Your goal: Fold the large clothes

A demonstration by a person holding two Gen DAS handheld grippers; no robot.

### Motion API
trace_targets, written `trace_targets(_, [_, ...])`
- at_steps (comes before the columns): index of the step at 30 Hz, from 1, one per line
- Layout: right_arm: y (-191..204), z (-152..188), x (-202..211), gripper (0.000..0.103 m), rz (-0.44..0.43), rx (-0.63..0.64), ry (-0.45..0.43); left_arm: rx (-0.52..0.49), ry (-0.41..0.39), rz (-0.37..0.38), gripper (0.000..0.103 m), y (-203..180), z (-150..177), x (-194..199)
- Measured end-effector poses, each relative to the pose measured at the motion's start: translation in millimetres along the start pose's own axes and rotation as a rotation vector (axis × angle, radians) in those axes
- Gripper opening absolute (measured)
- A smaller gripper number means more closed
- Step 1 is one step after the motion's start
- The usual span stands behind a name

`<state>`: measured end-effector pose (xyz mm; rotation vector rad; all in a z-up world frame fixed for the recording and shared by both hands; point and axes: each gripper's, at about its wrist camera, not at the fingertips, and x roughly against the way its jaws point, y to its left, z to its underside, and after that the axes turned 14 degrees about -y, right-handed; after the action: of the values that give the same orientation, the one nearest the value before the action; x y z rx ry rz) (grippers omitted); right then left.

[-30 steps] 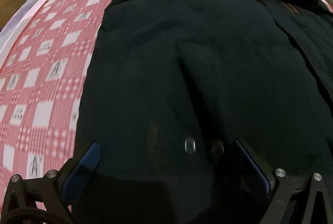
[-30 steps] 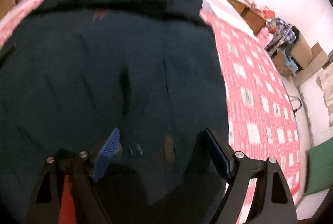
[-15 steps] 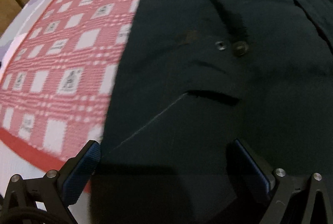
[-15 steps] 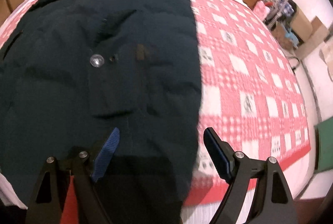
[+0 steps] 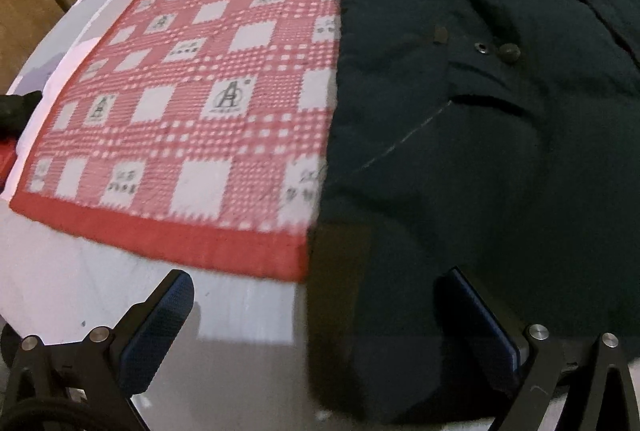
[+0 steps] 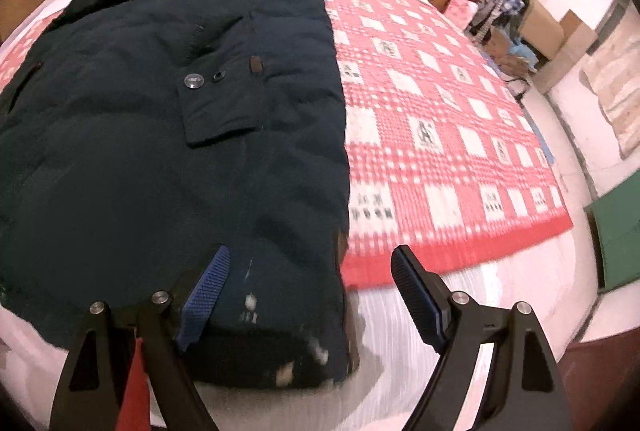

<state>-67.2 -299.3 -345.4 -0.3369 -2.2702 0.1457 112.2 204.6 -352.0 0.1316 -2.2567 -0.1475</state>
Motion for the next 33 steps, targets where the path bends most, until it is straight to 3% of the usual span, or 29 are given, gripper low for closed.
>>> trace_targets(8, [15, 28, 34, 0.085, 0.006, -0.021, 0.003, -0.027, -0.020, 0.040, 0.103, 3, 32, 42])
trace_targets(15, [22, 44, 47, 0.085, 0.006, -0.026, 0.012, -0.055, 0.001, 0.034, 0.103, -2, 52, 47])
trace_targets(21, [24, 50, 56, 0.085, 0.005, -0.031, 0.002, 0.036, -0.044, -0.019, 0.103, 13, 37, 31])
trace_targets(25, [27, 53, 60, 0.085, 0.008, -0.043, -0.001, 0.050, -0.064, -0.036, 0.103, 14, 19, 9])
trace_targets(29, [29, 54, 63, 0.085, 0.020, -0.037, -0.020, 0.033, -0.143, -0.037, 0.103, 9, 2, 18])
trace_targets(33, [26, 57, 63, 0.085, 0.044, -0.062, -0.035, -0.017, -0.095, -0.033, 0.103, 0, 15, 12])
